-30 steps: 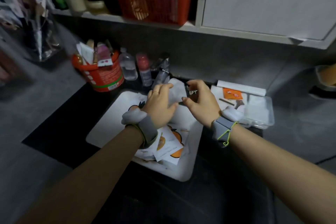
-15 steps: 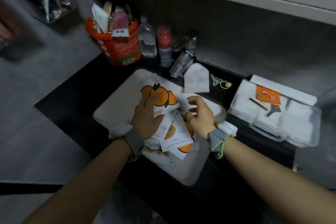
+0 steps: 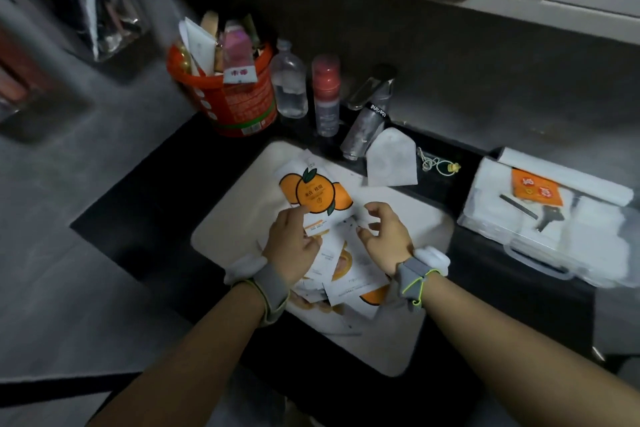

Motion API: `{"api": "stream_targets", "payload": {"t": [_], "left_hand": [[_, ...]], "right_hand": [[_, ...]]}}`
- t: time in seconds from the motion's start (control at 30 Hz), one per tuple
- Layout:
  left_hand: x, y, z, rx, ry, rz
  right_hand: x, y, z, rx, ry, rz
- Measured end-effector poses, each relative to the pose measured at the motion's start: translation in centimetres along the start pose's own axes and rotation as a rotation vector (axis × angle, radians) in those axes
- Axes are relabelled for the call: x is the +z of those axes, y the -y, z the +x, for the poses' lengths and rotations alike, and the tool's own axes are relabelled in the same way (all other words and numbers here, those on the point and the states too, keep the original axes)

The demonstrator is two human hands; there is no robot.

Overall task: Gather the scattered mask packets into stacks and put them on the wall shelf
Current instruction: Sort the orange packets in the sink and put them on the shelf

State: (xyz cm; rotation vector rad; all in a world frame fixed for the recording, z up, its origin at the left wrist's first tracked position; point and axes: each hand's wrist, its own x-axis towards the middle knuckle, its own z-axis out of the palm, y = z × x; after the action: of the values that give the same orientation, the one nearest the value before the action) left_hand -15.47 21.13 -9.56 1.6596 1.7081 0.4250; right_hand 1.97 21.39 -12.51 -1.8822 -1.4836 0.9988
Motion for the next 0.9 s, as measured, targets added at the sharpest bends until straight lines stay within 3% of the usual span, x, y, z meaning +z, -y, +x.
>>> {"api": "stream_targets", "payload": {"t": [0.47, 0.9], "left_hand": [[-2.1, 5.1, 4.8, 0.078, 0.199, 0.013], [-2.0, 7.3, 8.6, 0.04, 0.258, -0.015]], "right_hand": [[5.4, 2.7, 3.4, 0.169, -0.064, -0.052], [7.1, 1.9, 7.5, 0.313, -0.041, -0.101]]}}
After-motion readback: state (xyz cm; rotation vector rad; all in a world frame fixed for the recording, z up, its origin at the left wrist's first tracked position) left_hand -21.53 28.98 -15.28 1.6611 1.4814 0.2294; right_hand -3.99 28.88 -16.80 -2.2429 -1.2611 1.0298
